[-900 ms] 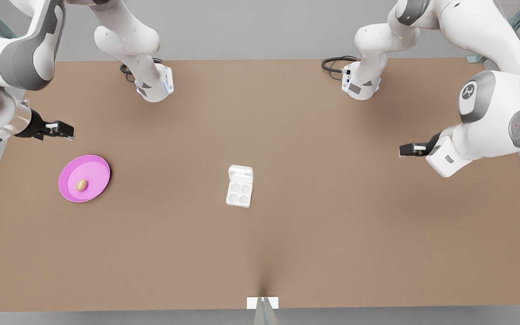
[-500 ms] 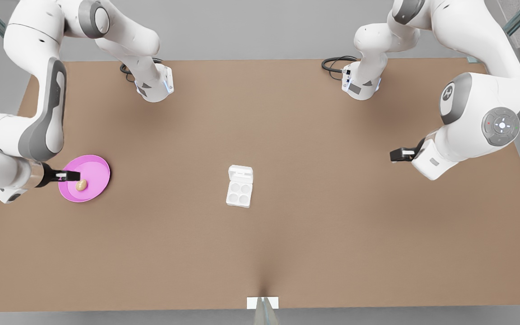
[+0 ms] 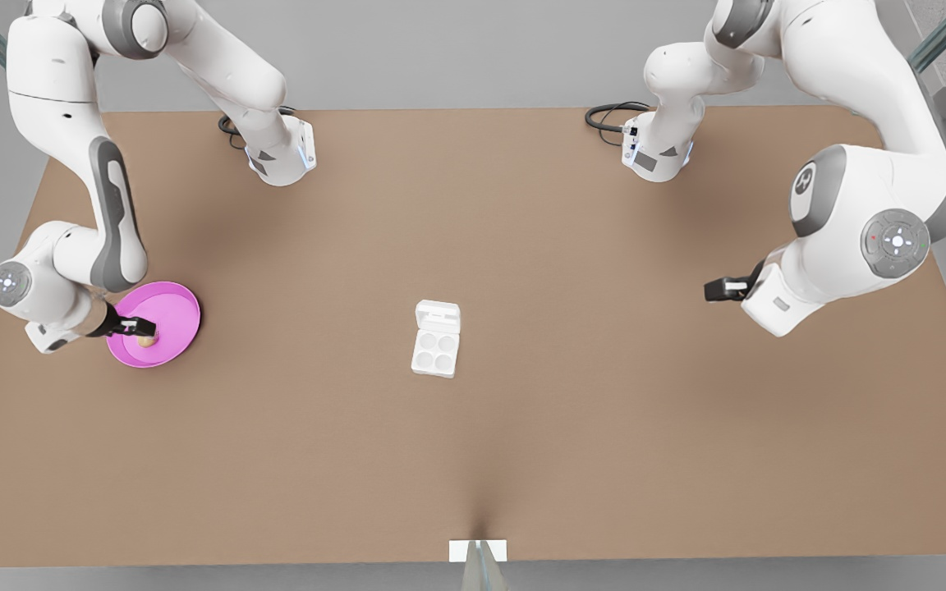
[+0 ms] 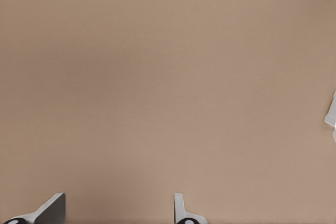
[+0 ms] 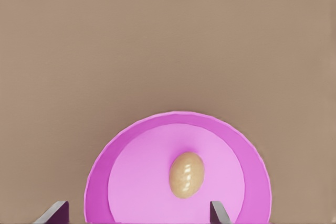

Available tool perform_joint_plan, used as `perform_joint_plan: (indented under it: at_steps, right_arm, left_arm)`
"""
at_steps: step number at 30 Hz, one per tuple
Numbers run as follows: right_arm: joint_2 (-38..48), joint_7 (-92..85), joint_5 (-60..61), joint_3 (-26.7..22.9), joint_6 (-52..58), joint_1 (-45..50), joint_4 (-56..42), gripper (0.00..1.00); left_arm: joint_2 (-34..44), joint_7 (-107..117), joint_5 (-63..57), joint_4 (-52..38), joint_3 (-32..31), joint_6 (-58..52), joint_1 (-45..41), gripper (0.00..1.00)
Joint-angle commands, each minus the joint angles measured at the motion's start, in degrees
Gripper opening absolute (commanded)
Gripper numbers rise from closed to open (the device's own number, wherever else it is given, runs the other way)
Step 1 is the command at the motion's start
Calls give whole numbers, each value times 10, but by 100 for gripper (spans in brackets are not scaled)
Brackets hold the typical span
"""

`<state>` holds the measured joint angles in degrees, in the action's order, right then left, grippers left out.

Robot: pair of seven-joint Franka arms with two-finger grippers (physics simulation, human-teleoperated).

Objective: Pack egg into the box and close the box lid

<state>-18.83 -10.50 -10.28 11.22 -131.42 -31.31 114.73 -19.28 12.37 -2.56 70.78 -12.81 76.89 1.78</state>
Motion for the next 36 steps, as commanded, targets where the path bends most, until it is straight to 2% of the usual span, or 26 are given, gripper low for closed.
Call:
perform_joint_plan:
  at_steps: [1, 6, 7, 11, 13, 17, 30, 36]
  right_arm:
    - [-12, -32, -35, 0, -106, -9, -9, 100]
    - [-76, -37, -47, 4, -112, -32, -39, 100]
    - [-96, -34, -45, 4, -146, -32, -34, 100]
    - [-86, -28, -4, 22, -156, -39, -2, 100]
    - [-39, -30, -6, 59, -158, -93, 61, 100]
    - [-8, -33, -10, 64, -187, -112, 126, 100]
    - [-73, -37, -36, 64, -245, -160, 127, 100]
    - [-75, -37, -38, 64, -255, -173, 139, 100]
  left_arm:
    - [-3, 14, -1, 0, 0, 17, -1, 100]
    - [-33, 14, -12, -6, -2, 39, -24, 100]
    - [-37, 14, -25, -6, -2, 43, -34, 100]
    - [-44, 15, -25, -5, -2, 54, -41, 100]
    - [-44, 16, -25, -2, -2, 54, -42, 100]
    - [-40, 23, -23, -2, -3, 46, -68, 100]
    - [-52, 21, -25, -6, -3, 73, -73, 100]
    - [-44, 19, -24, -7, -3, 69, -73, 100]
